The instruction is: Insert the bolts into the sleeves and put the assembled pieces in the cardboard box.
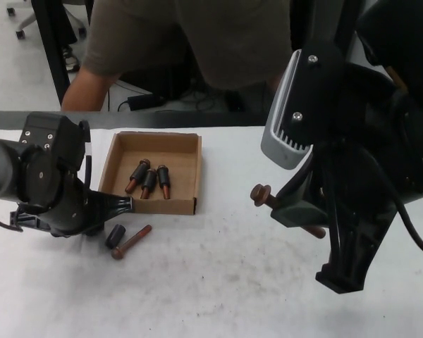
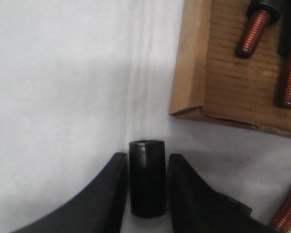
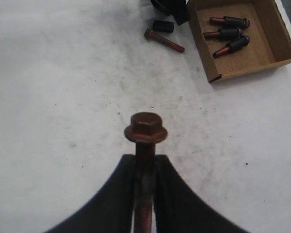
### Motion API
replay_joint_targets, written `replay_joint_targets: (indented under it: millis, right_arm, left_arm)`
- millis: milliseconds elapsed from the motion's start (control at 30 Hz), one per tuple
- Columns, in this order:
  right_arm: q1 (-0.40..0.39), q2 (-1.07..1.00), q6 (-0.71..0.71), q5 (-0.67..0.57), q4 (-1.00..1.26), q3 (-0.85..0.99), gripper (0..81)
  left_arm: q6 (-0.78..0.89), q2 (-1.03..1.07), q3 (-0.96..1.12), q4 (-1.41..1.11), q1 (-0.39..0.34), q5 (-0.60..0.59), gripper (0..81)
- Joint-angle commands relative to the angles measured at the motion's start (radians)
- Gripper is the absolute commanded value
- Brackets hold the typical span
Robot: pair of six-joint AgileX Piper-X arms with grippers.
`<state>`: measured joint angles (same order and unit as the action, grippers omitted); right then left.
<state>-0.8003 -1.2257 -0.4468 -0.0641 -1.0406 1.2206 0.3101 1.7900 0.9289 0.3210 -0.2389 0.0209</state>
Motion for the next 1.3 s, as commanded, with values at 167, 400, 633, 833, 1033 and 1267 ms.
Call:
replay_joint_targets:
  millis: [167, 400, 633, 833, 1033, 1267]
  right_arm:
    - [0.012, 0.013, -0.009, -0.009, -0.002, 0.004, 0.2]
    - [0.032, 0.013, -0.009, -0.009, -0.002, 0.004, 0.2]
    - [0.038, 0.013, -0.009, -0.009, -0.002, 0.004, 0.2]
    - [0.037, 0.013, 0.010, -0.009, 0.043, 0.004, 0.2]
    - [0.037, 0.011, 0.131, -0.023, 0.119, 0.004, 0.2]
    - [0.037, -0.019, 0.324, -0.085, 0.222, 0.004, 0.2]
  left_arm:
    - [0.005, 0.031, 0.001, 0.008, -0.003, 0.003, 23.3]
    - [0.005, 0.016, 0.025, 0.125, -0.003, -0.064, 0.8]
    - [-0.106, -0.110, 0.025, 0.201, -0.007, -0.026, 0.8]
    - [-0.330, -0.288, 0.023, 0.239, -0.036, -0.045, 0.8]
    - [-0.397, -0.487, -0.043, 0.242, -0.081, -0.245, 0.8]
    - [-0.293, -0.734, -0.219, 0.197, -0.104, -0.466, 0.8]
